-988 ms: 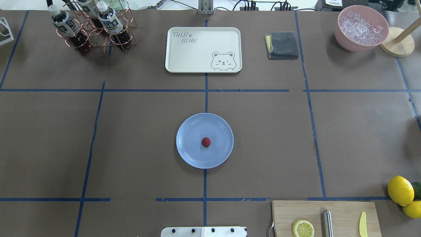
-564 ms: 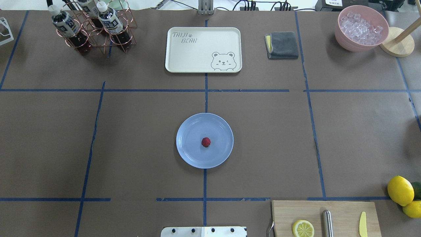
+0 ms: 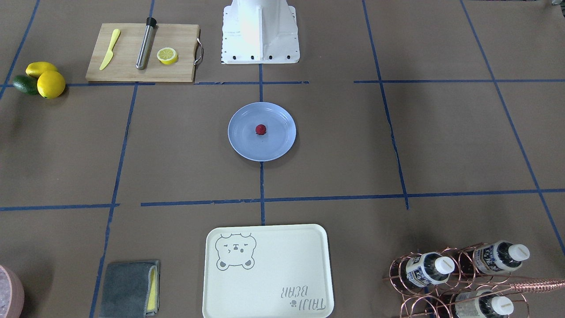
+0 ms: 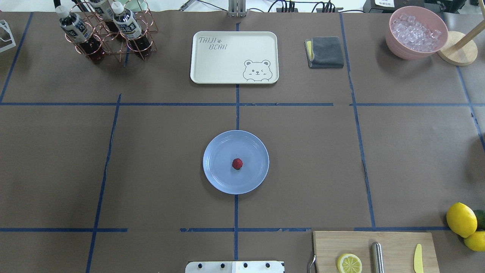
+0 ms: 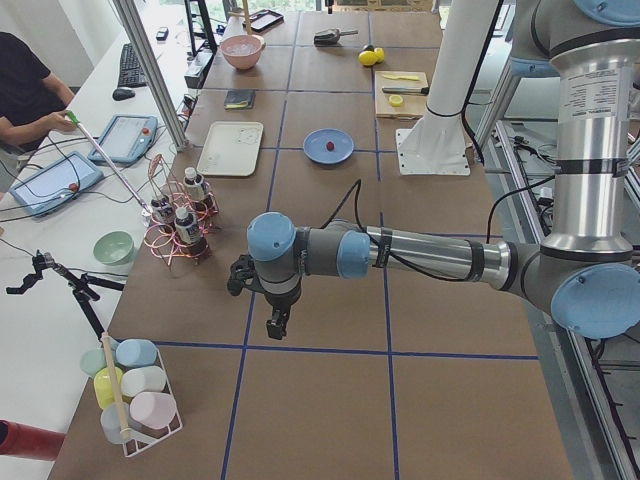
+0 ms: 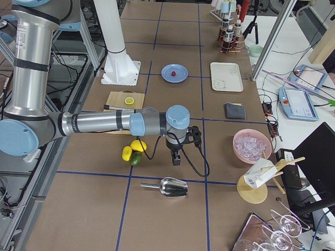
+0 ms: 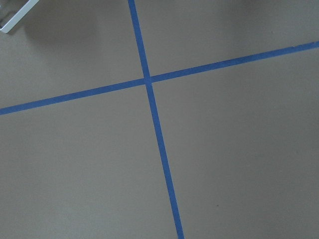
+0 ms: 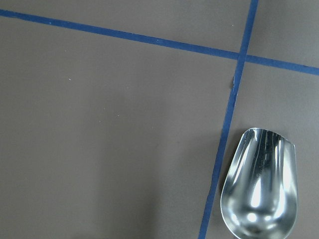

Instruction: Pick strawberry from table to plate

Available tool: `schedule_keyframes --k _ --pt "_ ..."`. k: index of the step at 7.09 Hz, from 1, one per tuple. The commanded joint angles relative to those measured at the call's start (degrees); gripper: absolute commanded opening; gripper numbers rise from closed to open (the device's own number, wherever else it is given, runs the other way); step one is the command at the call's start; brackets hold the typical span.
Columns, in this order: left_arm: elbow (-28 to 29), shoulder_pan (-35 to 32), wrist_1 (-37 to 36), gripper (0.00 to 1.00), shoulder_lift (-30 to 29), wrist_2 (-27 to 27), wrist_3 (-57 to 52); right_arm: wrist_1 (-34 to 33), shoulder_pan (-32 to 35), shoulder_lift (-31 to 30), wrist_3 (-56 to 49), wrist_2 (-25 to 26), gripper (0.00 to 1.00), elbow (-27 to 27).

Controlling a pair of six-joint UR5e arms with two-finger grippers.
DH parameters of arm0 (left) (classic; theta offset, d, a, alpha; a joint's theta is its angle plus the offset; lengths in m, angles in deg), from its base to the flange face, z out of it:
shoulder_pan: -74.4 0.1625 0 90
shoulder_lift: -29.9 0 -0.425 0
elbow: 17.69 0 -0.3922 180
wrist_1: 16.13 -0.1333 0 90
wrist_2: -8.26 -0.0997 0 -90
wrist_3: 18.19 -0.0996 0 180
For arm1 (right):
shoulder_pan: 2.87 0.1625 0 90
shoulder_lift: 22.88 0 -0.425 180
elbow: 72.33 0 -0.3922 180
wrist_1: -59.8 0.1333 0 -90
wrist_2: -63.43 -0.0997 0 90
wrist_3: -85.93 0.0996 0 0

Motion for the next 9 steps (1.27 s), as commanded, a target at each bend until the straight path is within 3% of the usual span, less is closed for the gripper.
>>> schedule_keyframes --k 1,3,5,9 --pt "1.21 0.06 0.33 1.00 -0.84 -0.72 -0.45 0.00 0.00 -0.13 -0.04 0.06 1.00 -0.03" --pt "1.56 -0.20 -0.11 1.00 0.20 -1.34 0.25 0.00 0.00 -0.13 -0.04 0.06 1.00 0.06" --pt "1.48 -0.29 0.32 1.00 0.21 -0.20 9.88 -0.09 0.00 -0.22 0.05 -0.12 1.00 0.06" --pt "0.60 -0.38 0.77 1.00 2.58 0.24 3.50 -0.09 0.00 -0.22 5.58 -0.03 1.00 0.06"
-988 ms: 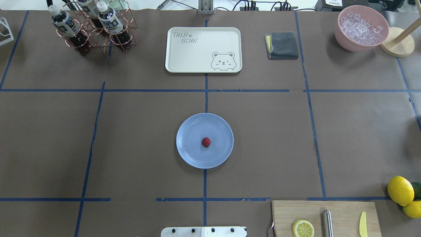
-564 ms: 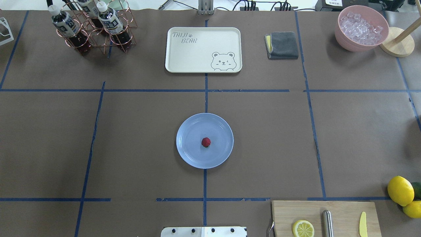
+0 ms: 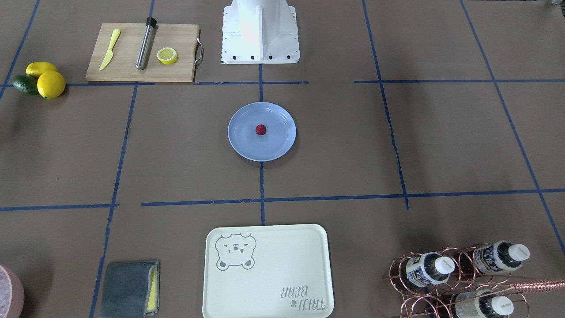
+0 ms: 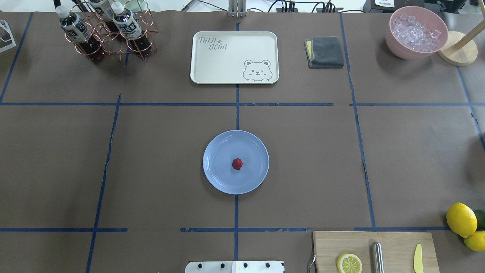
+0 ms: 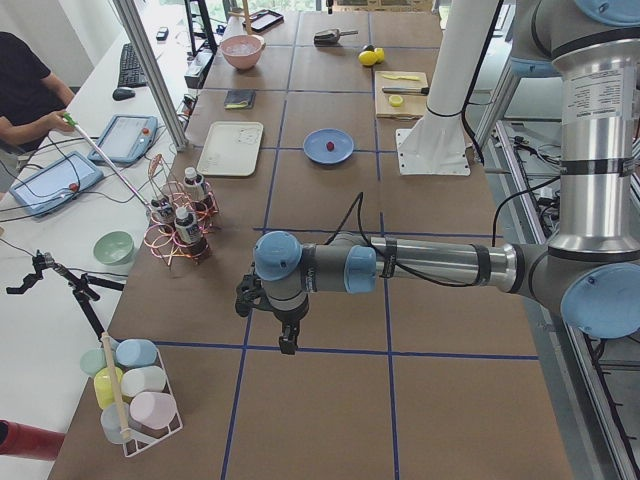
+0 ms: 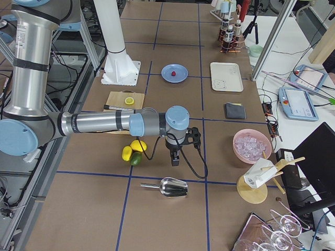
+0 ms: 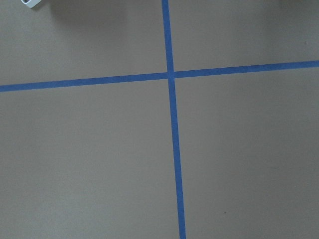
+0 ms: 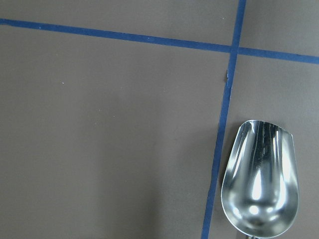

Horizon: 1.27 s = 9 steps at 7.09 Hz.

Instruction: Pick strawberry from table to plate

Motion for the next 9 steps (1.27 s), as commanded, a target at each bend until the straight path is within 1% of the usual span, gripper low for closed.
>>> schedule_keyframes --k 1,4,6,9 --pt "-0.62 -0.09 0.22 1.00 0.28 0.10 -0.79 0.00 0.00 0.00 1.62 0.02 1.00 0.16" --pt "-0.53 -0.18 4.08 1.00 1.06 0.11 -0.79 0.09 -0.09 0.43 1.53 0.20 1.00 0.60" --pt "-0.53 -0.09 7.33 1.00 2.90 0.11 -0.71 0.00 -0.09 0.26 1.53 0.02 1.00 0.51" --pt "-0.62 -0.09 7.43 1.00 2.91 0.19 -0.71 0.09 -0.09 0.26 1.53 0.02 1.00 0.34"
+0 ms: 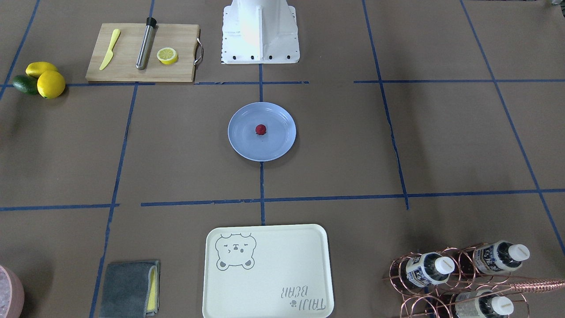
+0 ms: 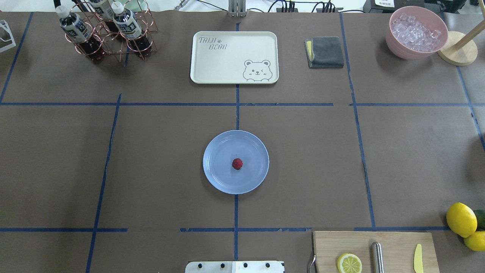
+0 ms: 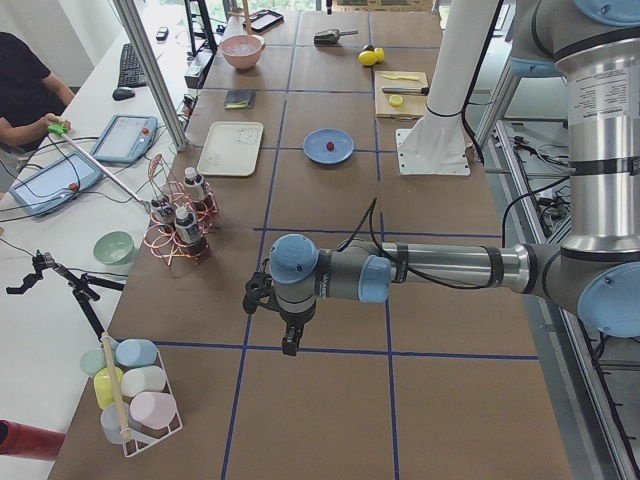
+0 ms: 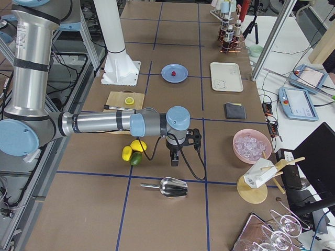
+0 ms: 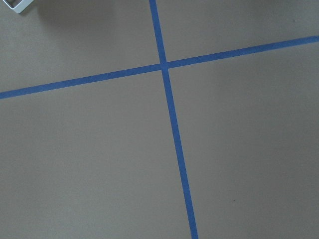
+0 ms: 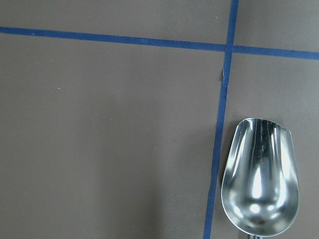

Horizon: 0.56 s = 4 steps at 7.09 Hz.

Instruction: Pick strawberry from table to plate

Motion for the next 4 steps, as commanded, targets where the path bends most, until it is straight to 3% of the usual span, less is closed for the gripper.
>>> schedule_keyframes --k 1,4 --pt "-0.10 0.00 0.09 1.00 0.05 0.03 0.00 0.01 0.00 0.06 0.01 0.00 1.00 -0.05" --pt "-0.01 -0.08 0.18 1.00 0.05 0.03 0.00 0.01 0.00 0.15 0.10 0.00 1.00 -0.40"
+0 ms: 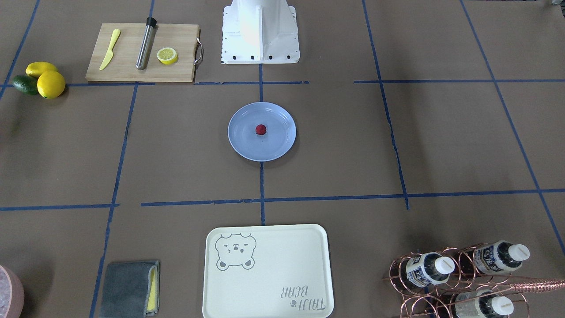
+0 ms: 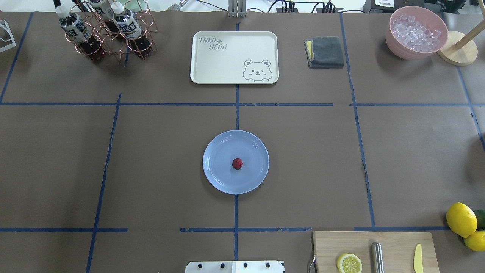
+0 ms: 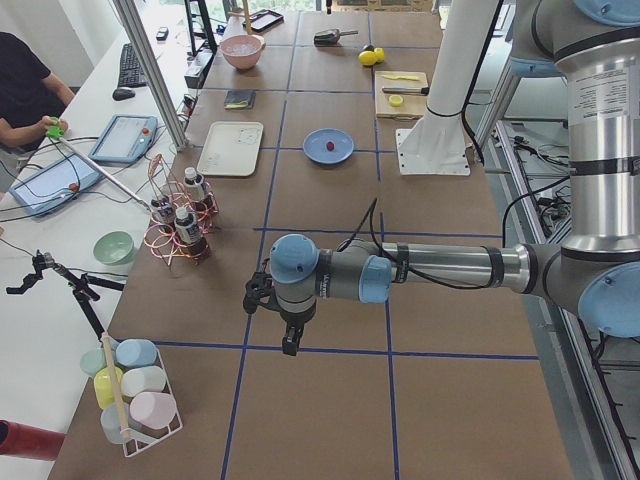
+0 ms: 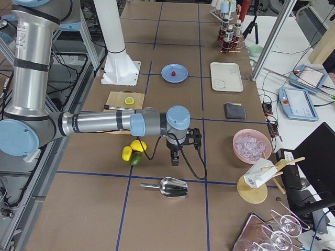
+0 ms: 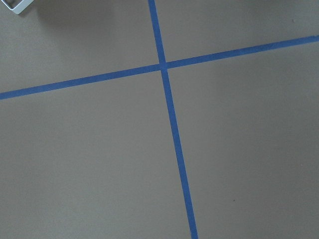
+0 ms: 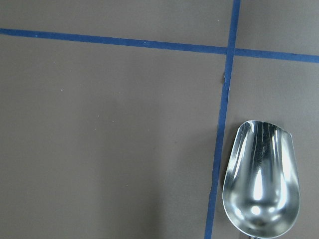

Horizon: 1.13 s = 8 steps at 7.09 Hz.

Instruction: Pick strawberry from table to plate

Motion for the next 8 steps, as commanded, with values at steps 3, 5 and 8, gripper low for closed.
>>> schedule_keyframes --k 3,5,8 --pt "-1.36 -0.08 0.07 1.00 -0.09 -0.09 0.00 0.05 0.00 0.19 0.03 0.06 1.00 -0.17" --pt "-1.80 -0.08 0.06 1.00 -0.26 -0.09 0.09 0.05 0.00 0.28 0.03 0.06 1.00 -0.17" --pt "-1.98 -0.08 0.07 1.00 -0.44 0.00 0.09 0.05 -0.09 0.37 -0.05 0.06 1.00 -0.17"
